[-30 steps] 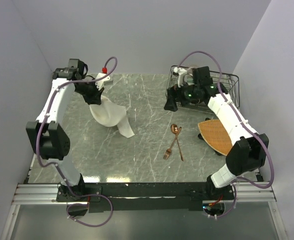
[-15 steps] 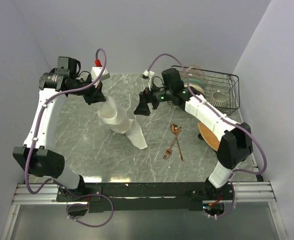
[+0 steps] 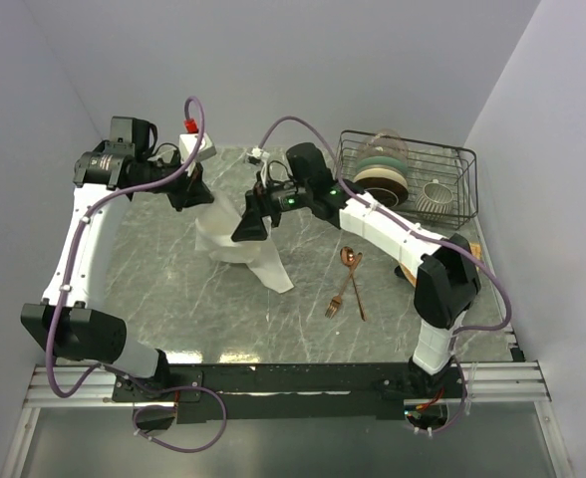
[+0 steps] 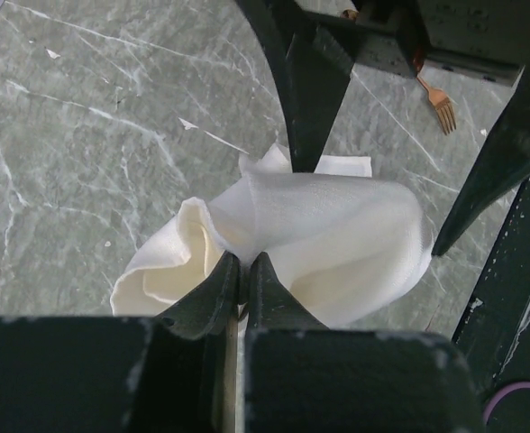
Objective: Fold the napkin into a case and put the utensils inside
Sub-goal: Flatten out the crumpled napkin at the center of the board.
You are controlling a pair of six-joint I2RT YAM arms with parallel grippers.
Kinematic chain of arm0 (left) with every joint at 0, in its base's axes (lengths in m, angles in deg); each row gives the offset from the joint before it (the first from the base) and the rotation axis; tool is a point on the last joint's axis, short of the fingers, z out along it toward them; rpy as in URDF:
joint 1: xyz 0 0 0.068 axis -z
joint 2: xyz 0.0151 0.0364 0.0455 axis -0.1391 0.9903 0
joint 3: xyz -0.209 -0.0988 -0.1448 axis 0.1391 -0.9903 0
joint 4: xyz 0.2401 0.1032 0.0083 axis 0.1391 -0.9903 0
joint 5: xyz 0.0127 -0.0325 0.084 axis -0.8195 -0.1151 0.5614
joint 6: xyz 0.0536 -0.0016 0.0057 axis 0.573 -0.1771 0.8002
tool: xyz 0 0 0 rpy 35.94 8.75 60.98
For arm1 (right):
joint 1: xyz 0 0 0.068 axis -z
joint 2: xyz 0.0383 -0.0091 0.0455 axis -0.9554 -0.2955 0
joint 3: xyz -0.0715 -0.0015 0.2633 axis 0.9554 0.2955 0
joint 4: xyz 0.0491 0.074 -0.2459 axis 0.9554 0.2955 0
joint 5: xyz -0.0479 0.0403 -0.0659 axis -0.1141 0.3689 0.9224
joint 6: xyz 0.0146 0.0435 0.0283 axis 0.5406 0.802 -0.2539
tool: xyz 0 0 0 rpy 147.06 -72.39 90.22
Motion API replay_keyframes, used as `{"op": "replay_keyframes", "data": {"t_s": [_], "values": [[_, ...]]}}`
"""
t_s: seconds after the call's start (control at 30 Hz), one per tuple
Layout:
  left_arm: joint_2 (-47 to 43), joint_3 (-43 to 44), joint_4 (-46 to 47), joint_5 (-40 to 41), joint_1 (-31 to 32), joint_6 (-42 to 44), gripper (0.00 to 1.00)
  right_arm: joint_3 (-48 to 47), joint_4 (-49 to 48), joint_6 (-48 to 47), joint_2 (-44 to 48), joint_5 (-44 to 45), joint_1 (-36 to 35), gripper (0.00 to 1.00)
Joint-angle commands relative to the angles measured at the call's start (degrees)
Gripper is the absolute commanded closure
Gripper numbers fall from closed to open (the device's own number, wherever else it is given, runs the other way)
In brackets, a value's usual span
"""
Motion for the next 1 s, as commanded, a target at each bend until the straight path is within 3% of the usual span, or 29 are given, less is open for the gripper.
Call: {"op": "replay_keyframes", "data": {"t_s": [0.0,0.07,0.1,0.17,0.27,0.37,0.5,0.57,0.63,0.77,0.83,0.93,0.97], "values": [[-2.3,-0.4,1.4,-3.1,-0.1,-0.7,0.95,-5.8,-3.3,2.6,-1.2,0.0,-1.4,0.14],[-3.1,-1.3,3.0,-2.0,-0.1,-2.6,0.96,-6.7,-2.9,1.9,-1.9,0.9,-1.3,0.43],[-3.3,-1.6,4.3,0.0,-0.3,-4.0,0.98,-8.5,-0.8,0.5,-2.4,2.9,-1.3,0.76],[-3.5,-2.0,7.0,0.9,-2.3,-7.1,0.99,-11.1,1.8,-2.8,-3.2,5.6,-0.9,1.0],[-1.2,1.1,10.1,3.5,-6.8,-11.1,0.99,-17.5,4.3,-4.3,-4.9,13.7,0.4,1.0],[3.0,8.8,16.0,7.2,-10.1,-16.4,0.99,-31.2,4.5,-5.7,-9.8,22.8,2.3,1.0],[10.4,27.8,19.9,9.6,-11.1,-20.5,0.97,-52.2,5.8,-10.4,-18.2,29.7,3.1,1.0],[13.5,33.7,21.7,10.7,-11.1,-22.2,0.95,-55.1,0.5,-13.9,-18.2,33.6,3.0,1.0],[13.9,37.4,23.7,10.4,-11.1,-21.6,0.94,-51.8,-4.6,-18.4,-15.9,35.8,2.4,1.0],[2.4,23.8,26.6,9.5,-11.1,-16.2,0.95,-39.8,-11.4,-23.5,-7.6,37.7,1.8,1.0],[-5.9,10.2,24.2,7.6,-11.0,-8.1,0.93,-35.7,-10.1,-27.2,-5.2,34.0,1.3,1.0],[-15.2,-8.2,18.1,9.0,-10.9,0.1,0.93,-21.3,-5.0,-33.9,0.6,29.0,0.2,1.0],[-17.2,-12.3,15.5,9.2,-10.8,2.3,0.91,-12.0,-3.2,-35.7,3.9,28.3,-0.8,1.0]]}}
